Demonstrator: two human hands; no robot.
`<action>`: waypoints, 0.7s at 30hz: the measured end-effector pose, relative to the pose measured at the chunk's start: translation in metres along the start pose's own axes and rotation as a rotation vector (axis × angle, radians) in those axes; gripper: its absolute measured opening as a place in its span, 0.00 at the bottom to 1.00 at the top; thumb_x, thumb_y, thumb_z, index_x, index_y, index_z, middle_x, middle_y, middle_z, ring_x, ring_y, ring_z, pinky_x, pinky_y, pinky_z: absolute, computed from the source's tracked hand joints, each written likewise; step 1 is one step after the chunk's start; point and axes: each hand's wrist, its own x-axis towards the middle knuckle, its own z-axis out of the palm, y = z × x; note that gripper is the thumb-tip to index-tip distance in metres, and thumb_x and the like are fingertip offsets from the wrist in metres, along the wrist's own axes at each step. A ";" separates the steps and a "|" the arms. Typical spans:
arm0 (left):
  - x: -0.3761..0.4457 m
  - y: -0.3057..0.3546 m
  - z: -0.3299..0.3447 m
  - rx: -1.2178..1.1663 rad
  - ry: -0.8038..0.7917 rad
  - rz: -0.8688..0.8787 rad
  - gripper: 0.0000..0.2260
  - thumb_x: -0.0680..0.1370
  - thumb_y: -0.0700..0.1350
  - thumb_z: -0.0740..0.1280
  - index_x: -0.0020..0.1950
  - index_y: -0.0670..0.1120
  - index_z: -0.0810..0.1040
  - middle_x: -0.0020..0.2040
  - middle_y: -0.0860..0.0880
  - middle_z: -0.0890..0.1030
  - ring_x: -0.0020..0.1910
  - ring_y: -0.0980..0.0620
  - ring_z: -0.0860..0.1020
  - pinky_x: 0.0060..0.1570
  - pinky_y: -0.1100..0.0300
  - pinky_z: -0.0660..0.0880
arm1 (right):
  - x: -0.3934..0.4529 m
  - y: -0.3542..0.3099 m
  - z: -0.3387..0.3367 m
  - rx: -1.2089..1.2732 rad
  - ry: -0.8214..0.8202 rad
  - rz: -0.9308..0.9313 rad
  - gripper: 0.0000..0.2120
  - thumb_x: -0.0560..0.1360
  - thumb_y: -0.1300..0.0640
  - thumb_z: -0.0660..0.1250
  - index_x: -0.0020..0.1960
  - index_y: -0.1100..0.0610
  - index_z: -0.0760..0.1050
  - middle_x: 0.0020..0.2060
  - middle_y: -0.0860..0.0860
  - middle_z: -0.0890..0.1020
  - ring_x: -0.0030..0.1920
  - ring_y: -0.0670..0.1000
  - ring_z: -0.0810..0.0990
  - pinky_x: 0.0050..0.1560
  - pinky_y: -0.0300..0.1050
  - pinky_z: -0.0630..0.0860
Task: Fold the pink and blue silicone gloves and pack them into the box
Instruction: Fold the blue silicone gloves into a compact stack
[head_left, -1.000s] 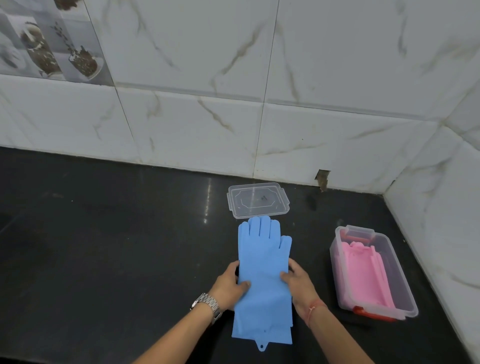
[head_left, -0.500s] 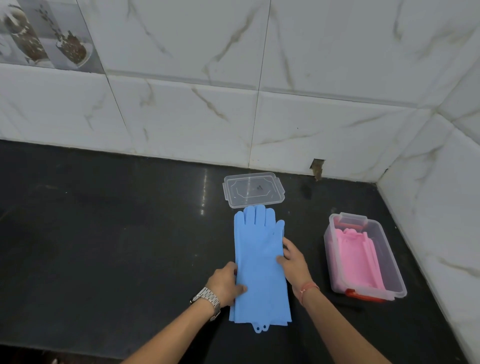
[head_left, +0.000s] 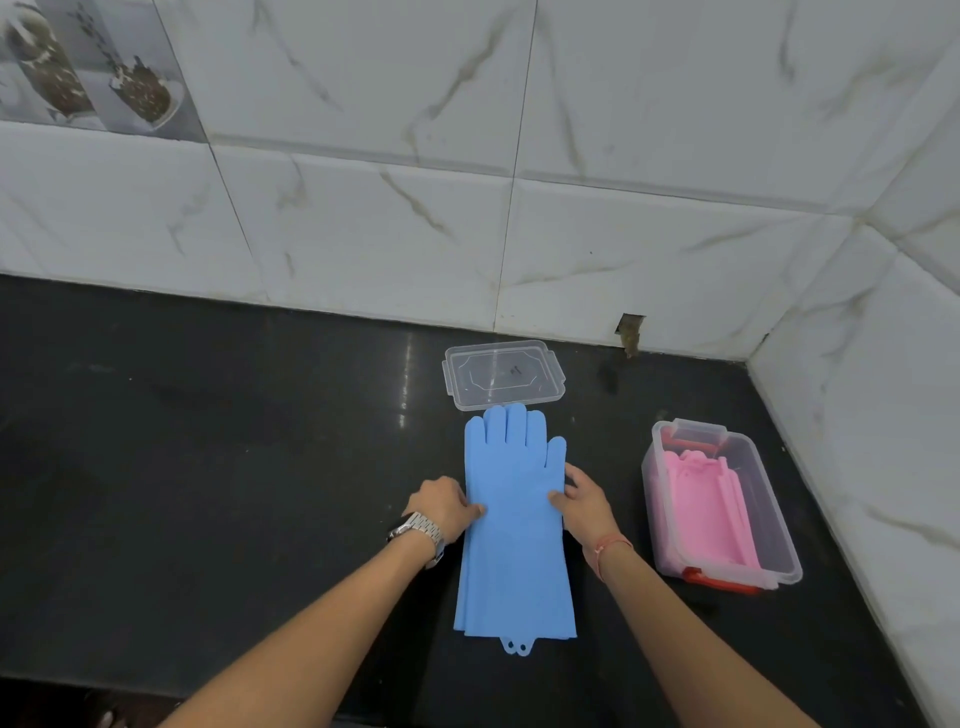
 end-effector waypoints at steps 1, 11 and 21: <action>0.000 0.000 0.001 0.003 0.001 0.002 0.11 0.73 0.55 0.70 0.41 0.49 0.74 0.44 0.47 0.83 0.40 0.47 0.83 0.42 0.56 0.80 | -0.002 0.000 0.000 -0.020 0.001 -0.002 0.18 0.78 0.67 0.62 0.65 0.52 0.73 0.51 0.47 0.83 0.51 0.48 0.83 0.46 0.41 0.81; -0.016 -0.011 0.017 0.078 -0.026 0.025 0.12 0.69 0.54 0.74 0.38 0.49 0.76 0.39 0.52 0.81 0.34 0.54 0.78 0.32 0.62 0.75 | -0.055 0.032 0.000 -0.300 0.067 -0.039 0.22 0.74 0.66 0.66 0.63 0.47 0.72 0.43 0.49 0.80 0.43 0.46 0.80 0.37 0.34 0.75; -0.028 -0.016 0.020 0.063 0.021 0.071 0.03 0.74 0.42 0.66 0.46 0.45 0.76 0.46 0.47 0.82 0.42 0.47 0.83 0.45 0.54 0.81 | -0.073 0.043 0.003 -0.558 0.113 -0.024 0.15 0.74 0.60 0.70 0.60 0.57 0.74 0.49 0.51 0.75 0.47 0.48 0.76 0.45 0.37 0.73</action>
